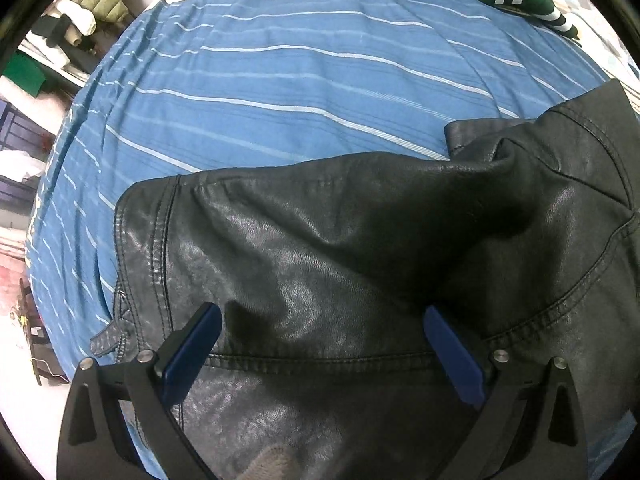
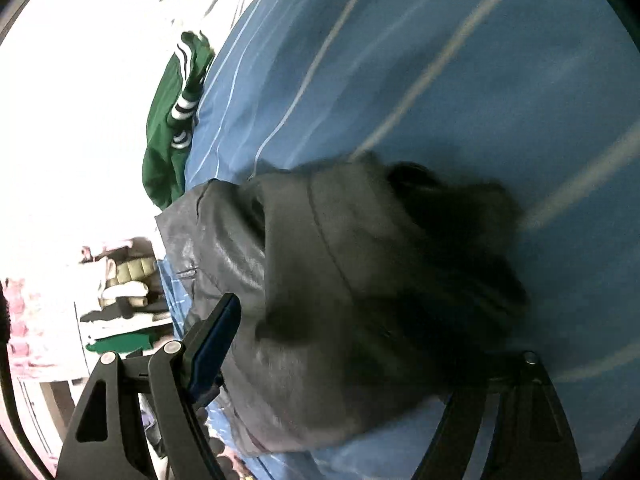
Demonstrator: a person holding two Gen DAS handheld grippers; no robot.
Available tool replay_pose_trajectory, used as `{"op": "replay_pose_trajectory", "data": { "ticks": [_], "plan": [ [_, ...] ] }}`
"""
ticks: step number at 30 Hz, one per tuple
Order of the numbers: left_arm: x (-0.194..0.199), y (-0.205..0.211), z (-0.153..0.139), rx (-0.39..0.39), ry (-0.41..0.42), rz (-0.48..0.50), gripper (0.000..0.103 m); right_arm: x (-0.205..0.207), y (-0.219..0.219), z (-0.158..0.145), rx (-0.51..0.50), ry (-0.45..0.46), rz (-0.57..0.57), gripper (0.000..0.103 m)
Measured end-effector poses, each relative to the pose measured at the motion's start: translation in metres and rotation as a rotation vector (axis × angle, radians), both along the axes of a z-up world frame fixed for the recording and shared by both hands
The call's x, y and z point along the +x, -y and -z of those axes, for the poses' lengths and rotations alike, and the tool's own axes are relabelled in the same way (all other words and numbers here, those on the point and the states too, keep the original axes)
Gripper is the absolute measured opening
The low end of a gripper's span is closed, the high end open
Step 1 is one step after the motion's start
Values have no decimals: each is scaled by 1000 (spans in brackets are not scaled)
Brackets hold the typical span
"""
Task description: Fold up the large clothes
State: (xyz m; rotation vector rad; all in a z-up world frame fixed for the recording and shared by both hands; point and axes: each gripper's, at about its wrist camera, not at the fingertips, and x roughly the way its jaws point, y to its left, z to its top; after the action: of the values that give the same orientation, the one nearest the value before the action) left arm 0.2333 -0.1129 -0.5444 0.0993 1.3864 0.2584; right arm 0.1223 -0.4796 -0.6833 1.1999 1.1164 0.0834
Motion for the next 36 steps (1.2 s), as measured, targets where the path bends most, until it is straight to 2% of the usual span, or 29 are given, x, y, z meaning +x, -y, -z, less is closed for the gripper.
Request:
{"op": "replay_pose_trajectory", "data": {
  "ticks": [3, 5, 7, 10, 13, 15, 16, 17, 18, 22, 28, 31, 34, 36],
  "plan": [
    [3, -4, 2, -10, -4, -5, 103, 11, -2, 3, 25, 9, 0, 83],
    [5, -9, 3, -18, -1, -9, 103, 16, -1, 2, 80, 33, 37, 82],
    [4, -10, 3, -24, 6, -15, 103, 16, -3, -6, 114, 69, 70, 74],
    [6, -15, 5, -38, 8, -22, 103, 21, -10, -20, 125, 124, 77, 72],
    [9, -18, 6, -44, 7, -16, 103, 34, -14, -3, 102, 49, 38, 71],
    [10, -20, 7, -48, 8, -7, 103, 37, -13, 6, 134, 31, 75, 61],
    [11, -22, 8, -53, 7, -5, 103, 37, -13, 1, 125, 44, 81, 48],
    [14, -24, 9, -64, 2, -7, 103, 38, -14, -4, 114, 60, 77, 40],
    [14, -26, 10, -70, 0, -9, 103, 38, -16, -15, 109, 91, 75, 33],
    [15, -29, 12, -81, 8, -16, 103, 36, -34, -61, 112, 192, 54, 30],
    [11, -52, 11, -144, -22, -60, 103, 47, -95, -135, -4, 290, -118, 29],
    [-2, -87, -8, -184, -9, -140, 103, 54, -136, -169, -85, 324, -240, 29],
    [-34, -137, -39, -168, 39, -245, 103, 56, -181, -194, -156, 348, -358, 29],
    [-64, -177, -56, -153, 50, -342, 103, 54, -228, -207, -199, 367, -471, 29]
  ]
}}
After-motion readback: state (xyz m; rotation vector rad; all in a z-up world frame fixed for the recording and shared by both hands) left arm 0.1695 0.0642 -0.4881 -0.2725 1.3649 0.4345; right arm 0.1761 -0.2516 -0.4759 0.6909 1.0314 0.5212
